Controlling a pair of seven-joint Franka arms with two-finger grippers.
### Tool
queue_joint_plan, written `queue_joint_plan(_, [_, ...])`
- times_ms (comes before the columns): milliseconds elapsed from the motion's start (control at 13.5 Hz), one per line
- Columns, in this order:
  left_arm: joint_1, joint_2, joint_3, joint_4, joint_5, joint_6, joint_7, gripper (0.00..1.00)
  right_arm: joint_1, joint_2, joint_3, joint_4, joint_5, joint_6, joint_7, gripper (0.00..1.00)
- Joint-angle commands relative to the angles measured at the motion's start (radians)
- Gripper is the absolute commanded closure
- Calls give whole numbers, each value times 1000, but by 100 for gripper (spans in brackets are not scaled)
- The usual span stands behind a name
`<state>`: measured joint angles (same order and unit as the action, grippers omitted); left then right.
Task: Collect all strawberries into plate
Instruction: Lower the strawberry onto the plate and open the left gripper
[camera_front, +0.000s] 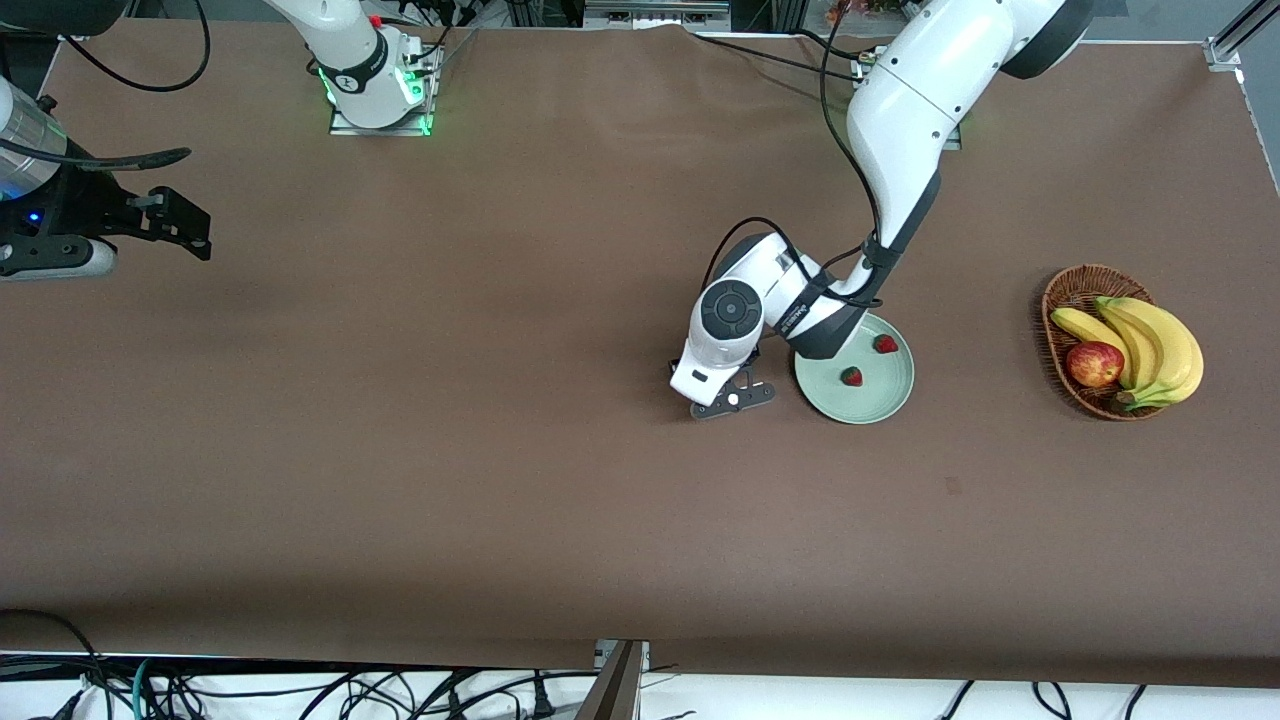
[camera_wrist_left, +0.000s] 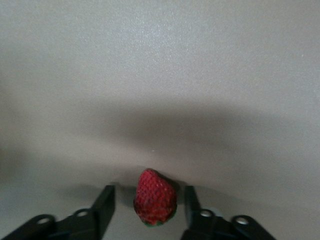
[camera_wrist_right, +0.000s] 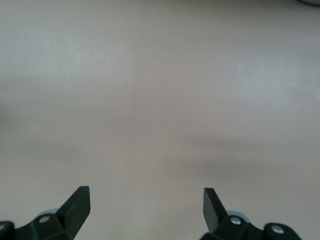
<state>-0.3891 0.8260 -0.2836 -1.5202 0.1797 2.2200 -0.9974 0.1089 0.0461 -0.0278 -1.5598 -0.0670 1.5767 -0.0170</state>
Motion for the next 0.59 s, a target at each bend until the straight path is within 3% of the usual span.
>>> queue_joint_plan(0, [-2,-11,6,-2,23,-2,-12,96,-5,-5,-11,-12,1,-14,-17,0])
queue_joint_plan(222, [15,-31,6,5,23,-48,0,100,-3,1,-11,-9,1,-12,-15,0])
queue_joint_plan(518, [103,-122,6,37,23,-339,237,100,-2,1,-8,-9,1,-14,-9,0])
